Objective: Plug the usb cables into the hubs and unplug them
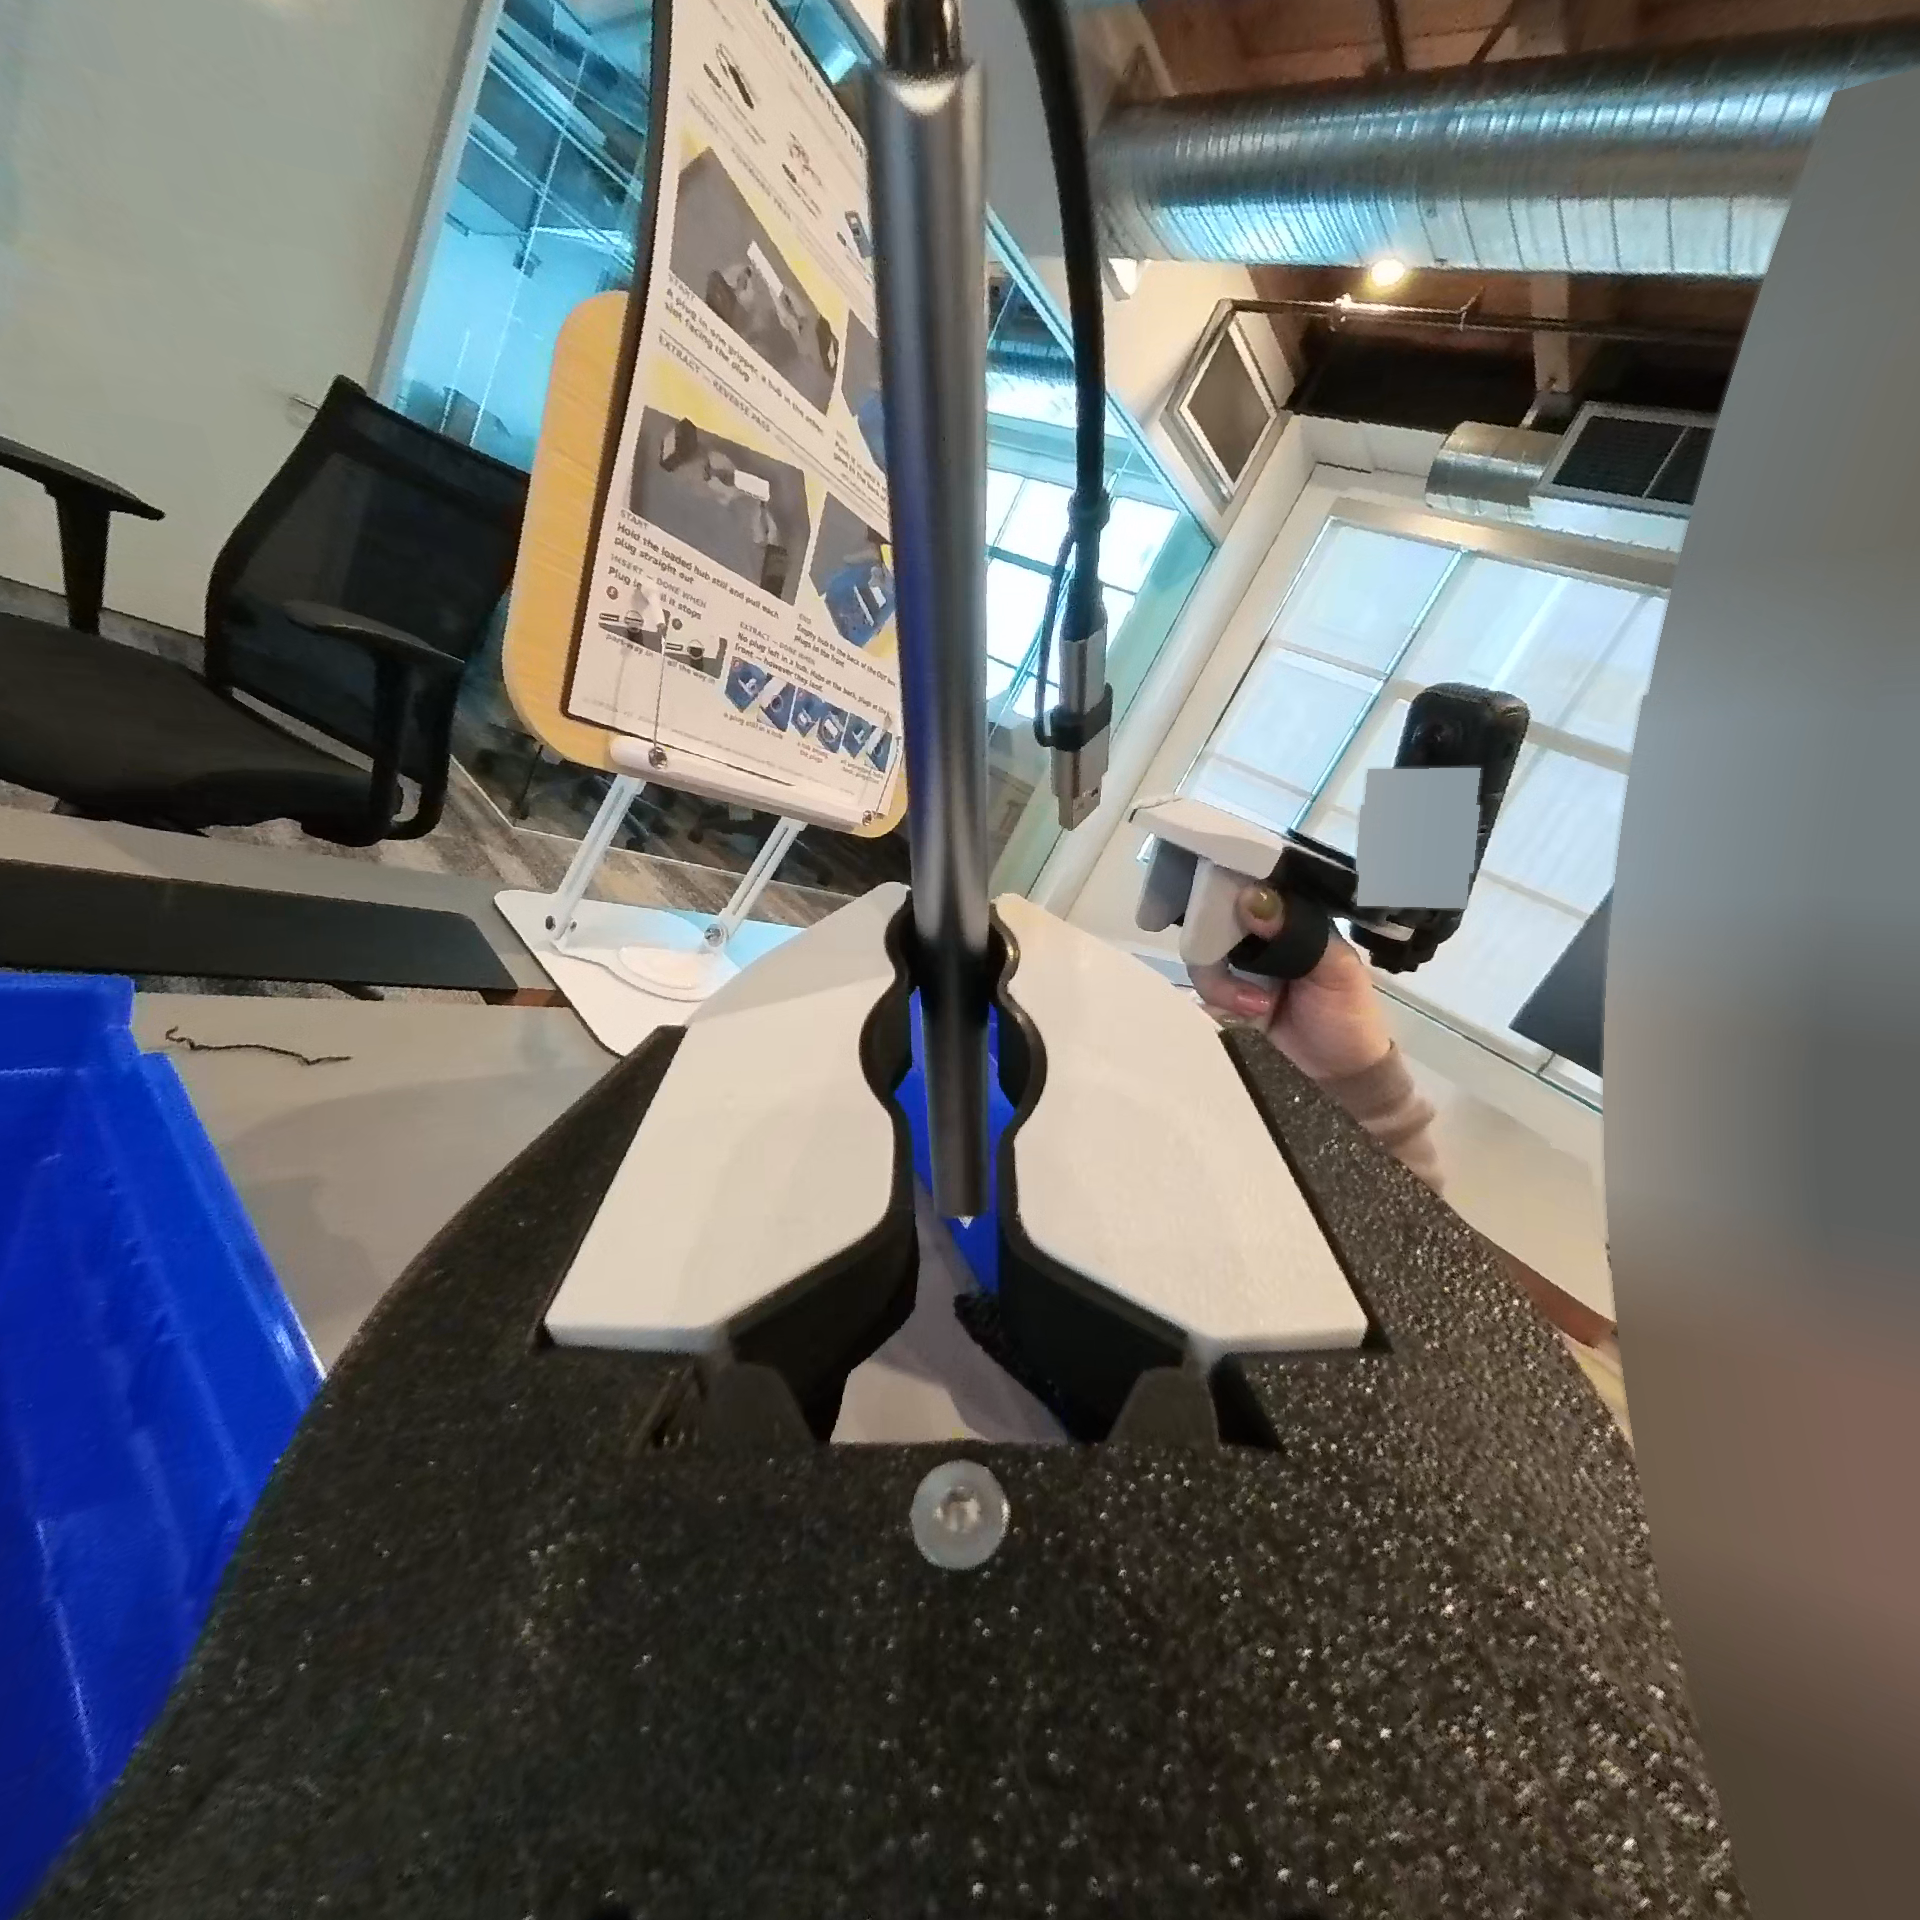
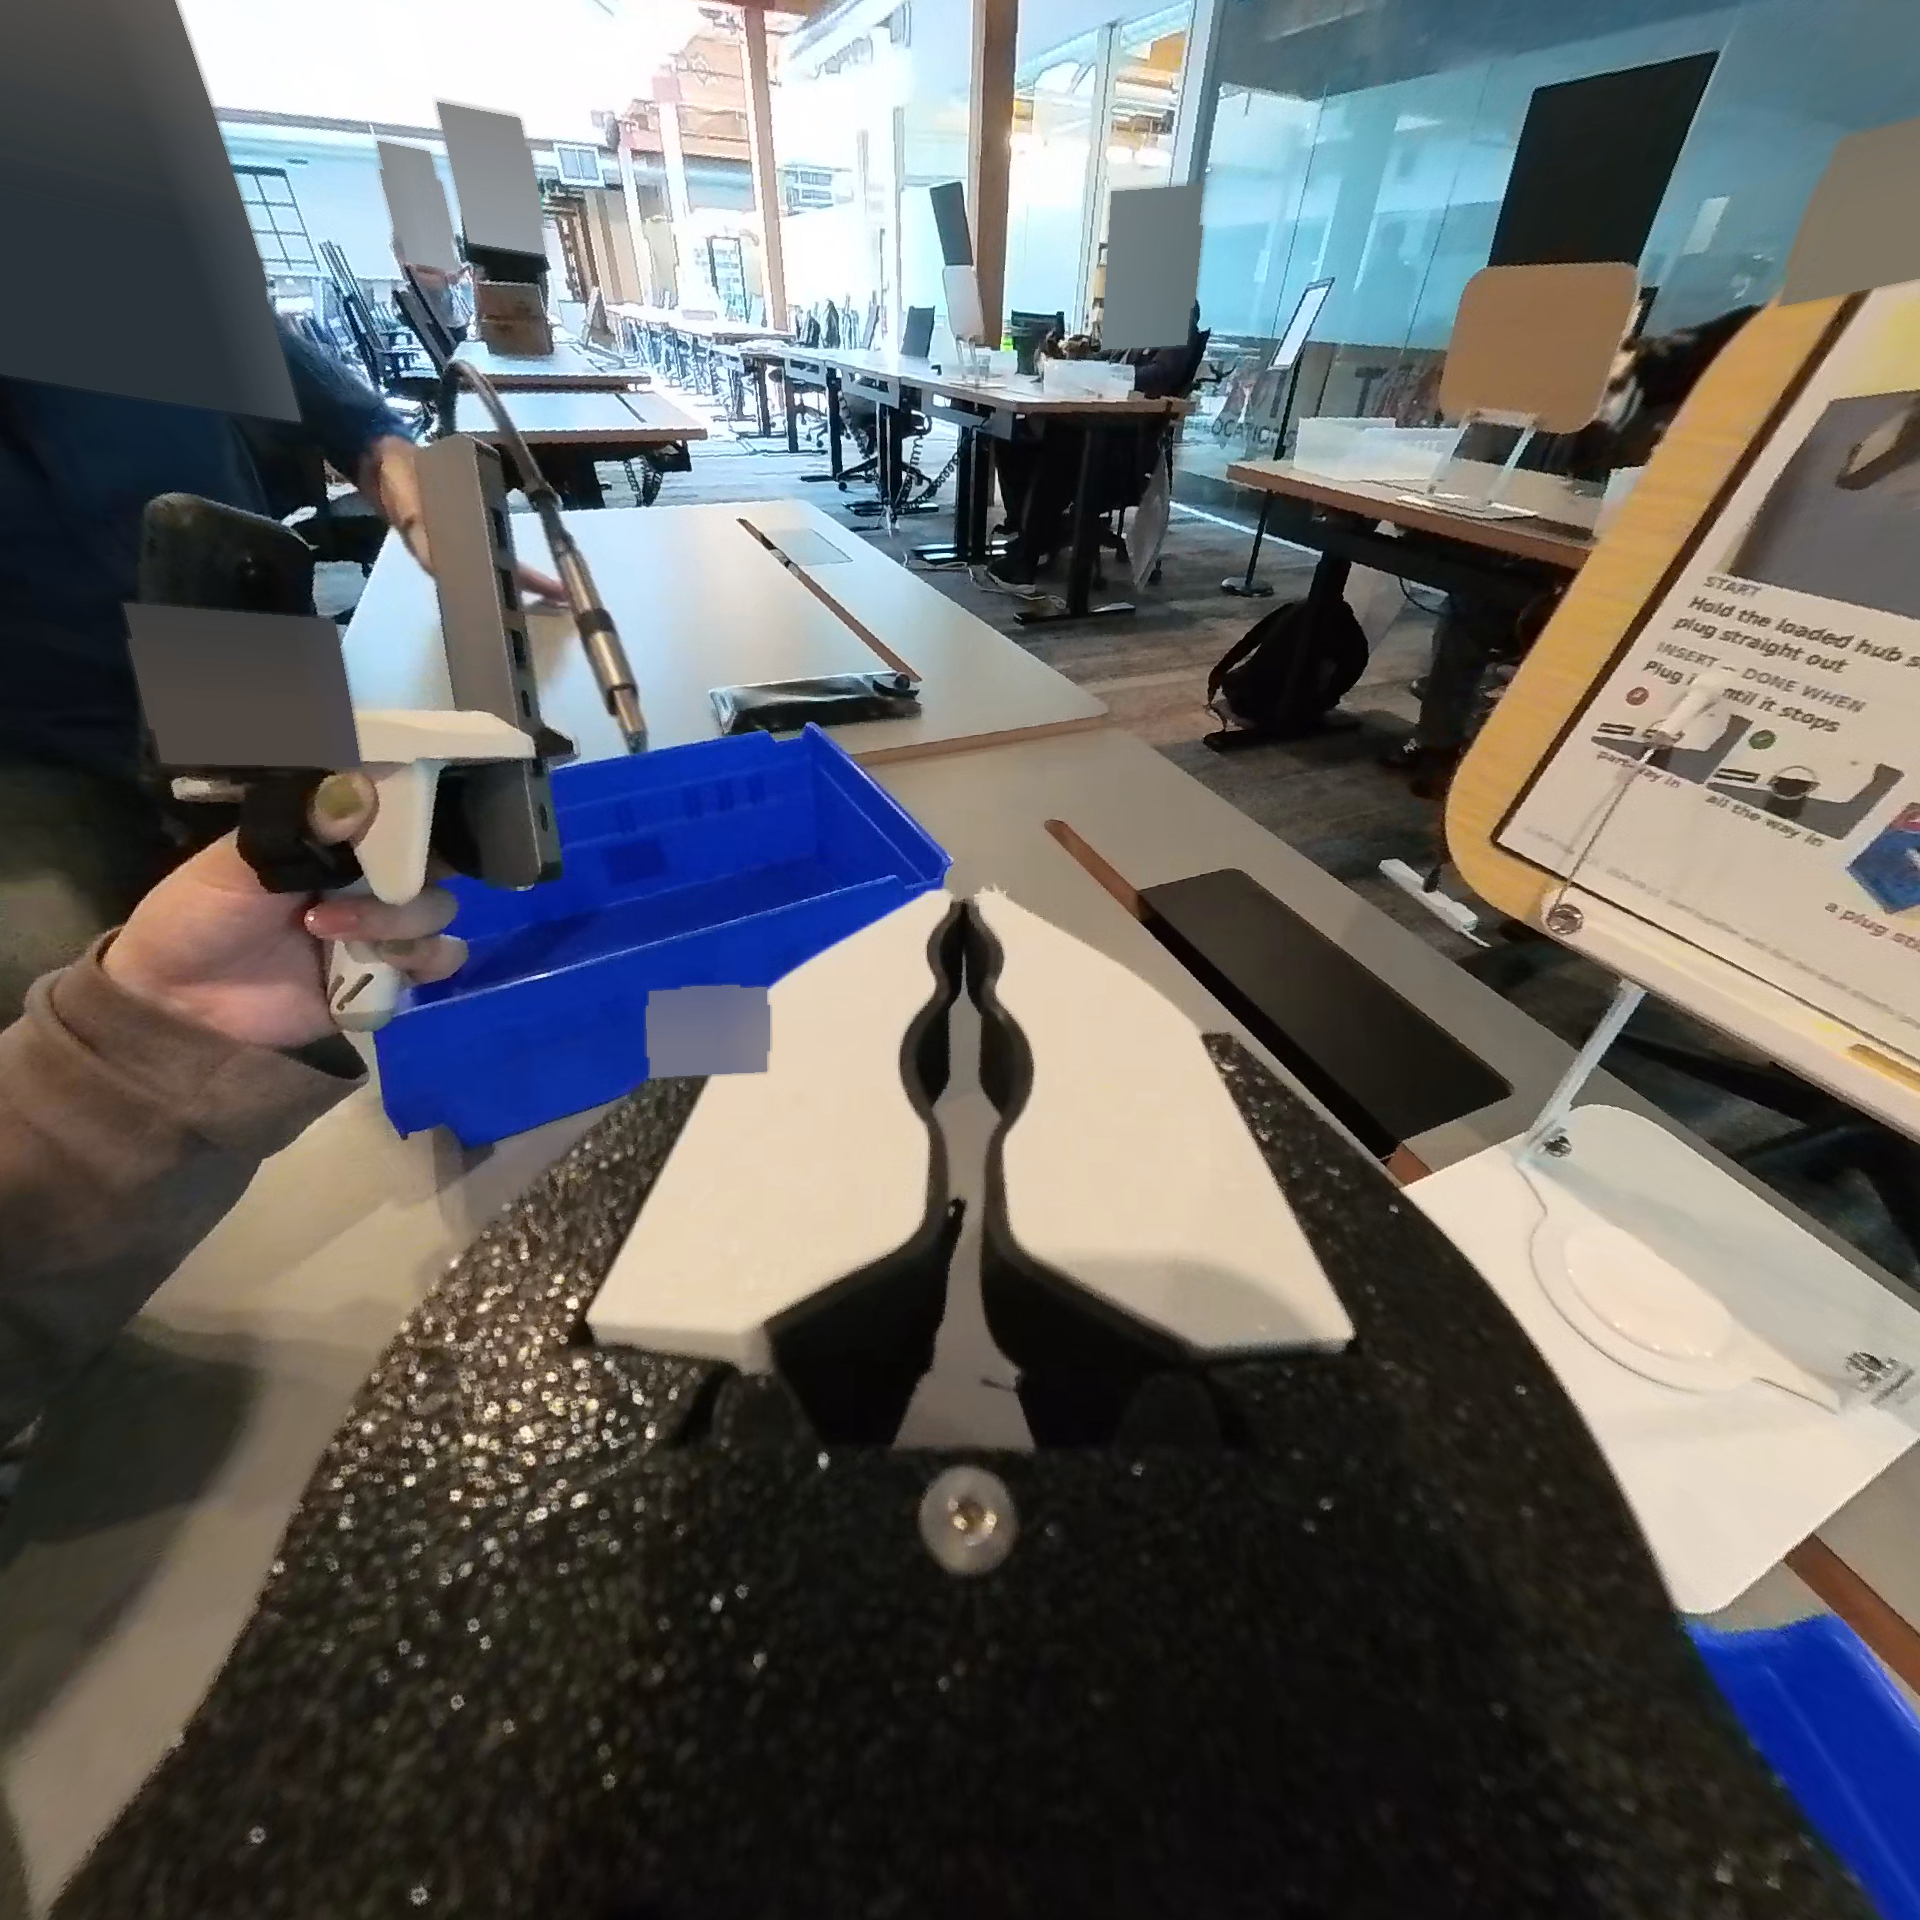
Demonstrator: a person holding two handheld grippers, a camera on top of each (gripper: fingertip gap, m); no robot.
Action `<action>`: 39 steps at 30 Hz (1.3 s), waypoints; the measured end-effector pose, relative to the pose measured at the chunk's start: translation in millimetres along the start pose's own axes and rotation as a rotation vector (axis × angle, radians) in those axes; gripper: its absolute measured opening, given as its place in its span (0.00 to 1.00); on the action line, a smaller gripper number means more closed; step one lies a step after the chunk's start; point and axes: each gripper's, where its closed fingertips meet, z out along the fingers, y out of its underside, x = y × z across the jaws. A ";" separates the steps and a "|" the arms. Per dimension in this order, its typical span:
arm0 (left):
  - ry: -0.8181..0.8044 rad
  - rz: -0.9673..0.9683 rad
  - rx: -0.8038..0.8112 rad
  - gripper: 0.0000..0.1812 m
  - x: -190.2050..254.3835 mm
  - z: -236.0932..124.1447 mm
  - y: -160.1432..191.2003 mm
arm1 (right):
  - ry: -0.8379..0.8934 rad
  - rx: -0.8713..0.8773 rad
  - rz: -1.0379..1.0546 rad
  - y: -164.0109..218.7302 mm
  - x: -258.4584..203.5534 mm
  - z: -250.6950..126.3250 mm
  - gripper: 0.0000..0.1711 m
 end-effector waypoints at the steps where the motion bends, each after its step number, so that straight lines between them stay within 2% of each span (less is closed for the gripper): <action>1: 0.001 0.000 -0.001 0.06 0.1 0.0 0.1 | -0.001 -0.004 -0.003 0.5 -0.4 0.6 0.00; 12: -0.013 0.001 -0.015 0.07 -3.6 0.8 3.3 | -0.025 -0.063 -0.031 9.0 -6.4 6.2 0.00; 21: -0.093 0.084 -0.121 0.06 -8.9 14.5 16.8 | -0.067 -0.161 -0.071 21.4 -19.9 17.4 0.00; 39: -0.105 0.079 -0.098 0.06 -12.3 6.9 13.1 | -0.096 -0.233 -0.072 35.0 -20.9 18.5 0.00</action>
